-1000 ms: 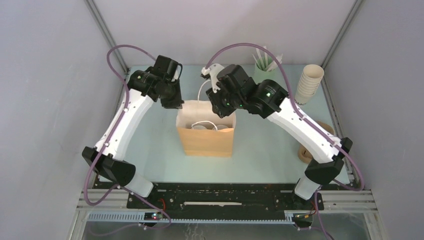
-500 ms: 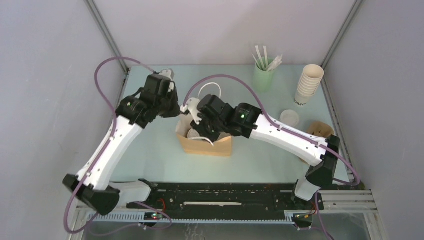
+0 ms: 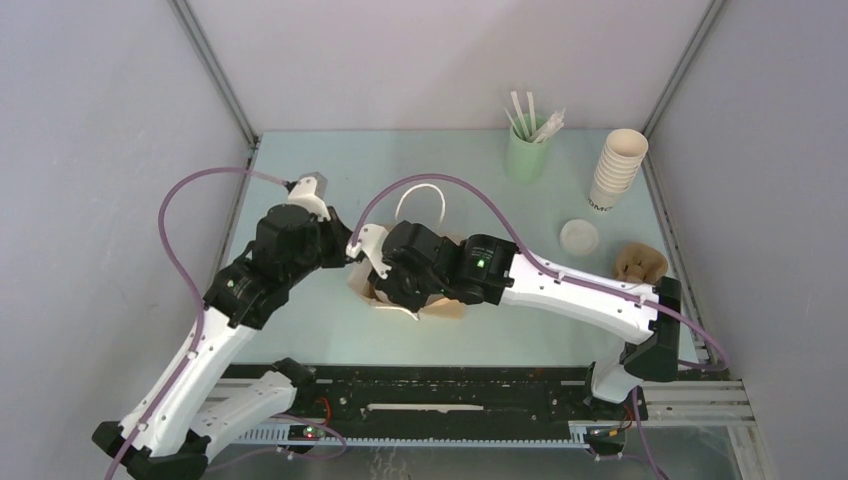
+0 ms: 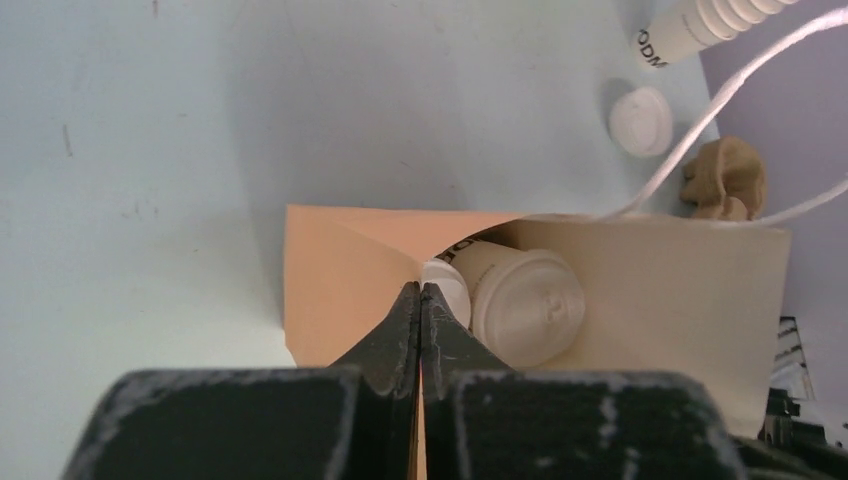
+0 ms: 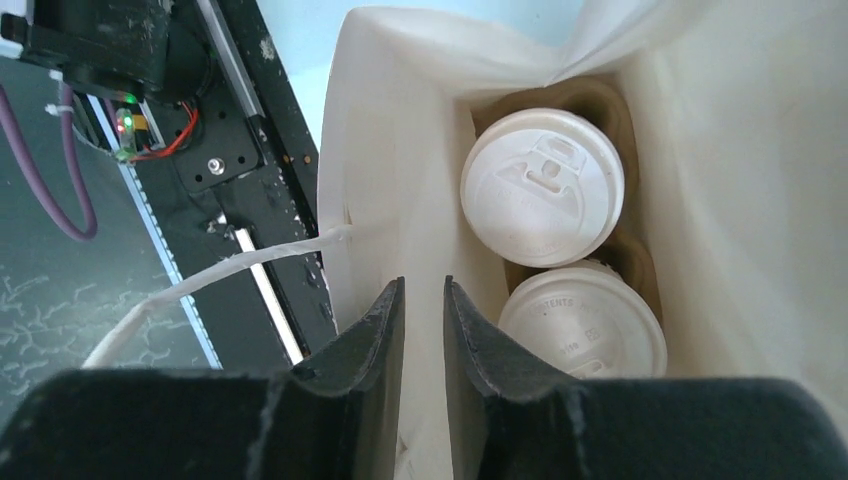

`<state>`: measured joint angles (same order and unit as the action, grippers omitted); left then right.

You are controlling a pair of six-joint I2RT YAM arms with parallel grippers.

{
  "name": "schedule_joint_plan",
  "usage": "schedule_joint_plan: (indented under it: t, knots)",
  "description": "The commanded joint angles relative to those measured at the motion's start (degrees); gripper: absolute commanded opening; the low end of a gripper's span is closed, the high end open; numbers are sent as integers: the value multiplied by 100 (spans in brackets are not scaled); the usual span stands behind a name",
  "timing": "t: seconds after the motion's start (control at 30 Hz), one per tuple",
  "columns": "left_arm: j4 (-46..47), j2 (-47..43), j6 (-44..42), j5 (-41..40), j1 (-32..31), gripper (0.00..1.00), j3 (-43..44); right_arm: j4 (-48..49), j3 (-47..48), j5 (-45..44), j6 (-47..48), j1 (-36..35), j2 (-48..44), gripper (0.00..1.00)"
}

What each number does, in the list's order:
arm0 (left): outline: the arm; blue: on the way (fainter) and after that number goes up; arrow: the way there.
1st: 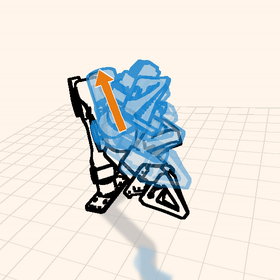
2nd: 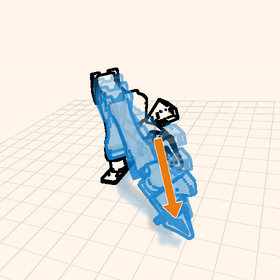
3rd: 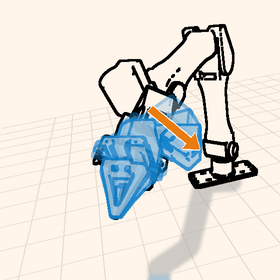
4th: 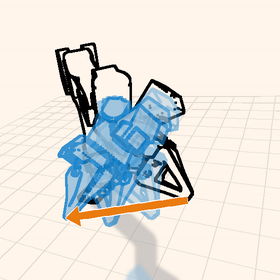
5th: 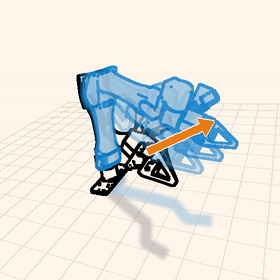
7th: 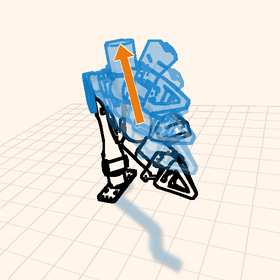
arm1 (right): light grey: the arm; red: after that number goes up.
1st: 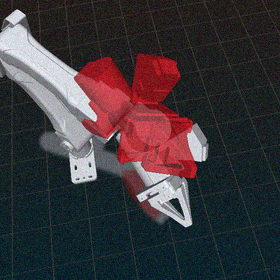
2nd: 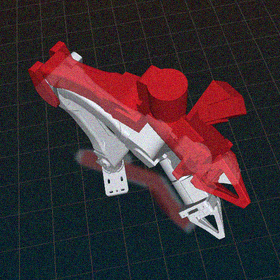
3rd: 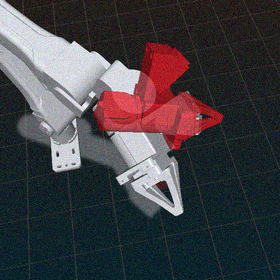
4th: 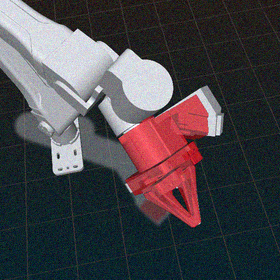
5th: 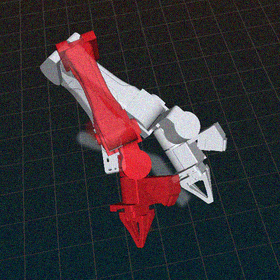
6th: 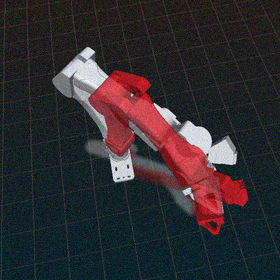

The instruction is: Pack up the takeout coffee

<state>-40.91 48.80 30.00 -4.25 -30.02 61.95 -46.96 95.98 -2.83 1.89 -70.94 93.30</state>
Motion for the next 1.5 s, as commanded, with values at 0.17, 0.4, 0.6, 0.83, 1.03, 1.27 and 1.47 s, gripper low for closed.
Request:
schedule_joint_plan:
  t: [0.17, 0.4, 0.6, 0.83, 1.03, 1.27, 1.47]
  knots:
    - [-126, -865, 361, -64, -431, 0, -796, 585, -432, 104, -199, -287, -391, 31]
    - [-287, -1196, 537, -449, -810, 0, -1043, 857, -1209, -197, 5, -581, -599, 33]
    - [-378, -1337, 670, -577, -1059, 0, -1268, 636, -736, -822, -329, -607, -453, 36]
    - [-434, -1411, 615, -644, -1076, 0, -1206, 550, -175, -1604, -312, -584, -396, 47]
    - [-499, -1527, 621, -672, -1076, 0, -1208, 856, -223, -1877, -213, -321, -191, 48]
    - [-489, -1457, 571, -660, -1082, 0, -1148, 1601, -752, -1828, 584, -260, 11, 29]
    - [-493, -1429, 526, -695, -1080, 0, -1070, 2168, -1199, -1826, 965, -225, 167, 14]
